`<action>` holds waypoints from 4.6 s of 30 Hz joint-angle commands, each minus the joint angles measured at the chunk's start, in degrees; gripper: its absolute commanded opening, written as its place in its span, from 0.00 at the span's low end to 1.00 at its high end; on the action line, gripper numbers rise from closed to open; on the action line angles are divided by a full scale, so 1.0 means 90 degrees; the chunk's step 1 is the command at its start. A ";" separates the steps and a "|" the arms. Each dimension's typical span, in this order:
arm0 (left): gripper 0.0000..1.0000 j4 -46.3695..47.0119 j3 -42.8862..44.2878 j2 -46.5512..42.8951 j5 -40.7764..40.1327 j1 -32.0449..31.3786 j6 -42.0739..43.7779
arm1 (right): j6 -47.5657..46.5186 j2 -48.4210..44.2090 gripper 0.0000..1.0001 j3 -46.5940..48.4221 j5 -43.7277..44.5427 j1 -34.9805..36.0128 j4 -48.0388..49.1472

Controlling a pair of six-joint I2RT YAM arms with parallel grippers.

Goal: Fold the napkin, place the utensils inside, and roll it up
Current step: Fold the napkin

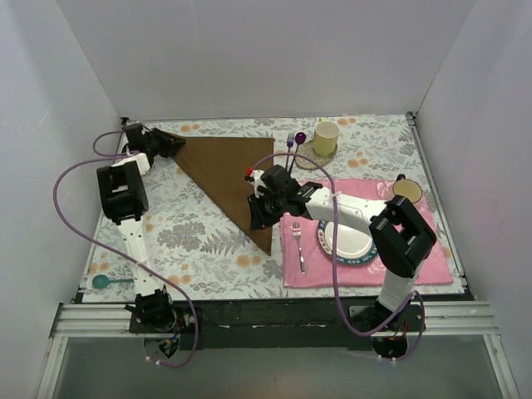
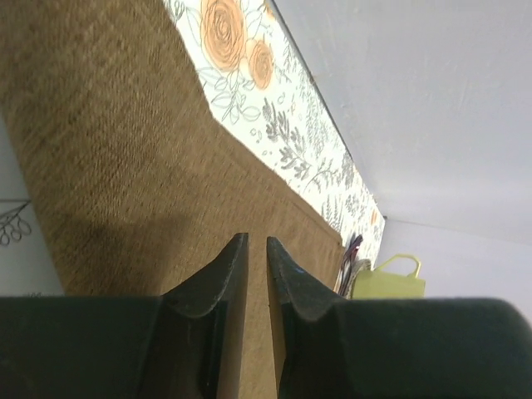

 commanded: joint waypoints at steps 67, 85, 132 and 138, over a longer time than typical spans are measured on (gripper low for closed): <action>0.04 -0.1987 0.1747 0.0845 -0.2102 0.0771 0.0720 | 0.0851 -0.0349 0.29 -0.1794 -0.0210 0.0462 0.0882; 0.57 -0.2877 0.0458 -0.1537 -0.1986 0.0391 0.1531 | 0.0355 -0.0692 0.36 -0.0682 -0.0161 0.0493 0.0257; 0.75 -0.7810 -0.6028 -0.7847 -0.6712 0.2361 -0.2239 | -0.0476 -0.2321 0.62 -0.0954 0.0512 0.0511 -0.0642; 0.75 -0.7632 -0.6086 -0.7788 -0.6839 0.2450 -0.2306 | -0.0496 -0.2410 0.62 -0.1023 0.0522 0.0482 -0.0515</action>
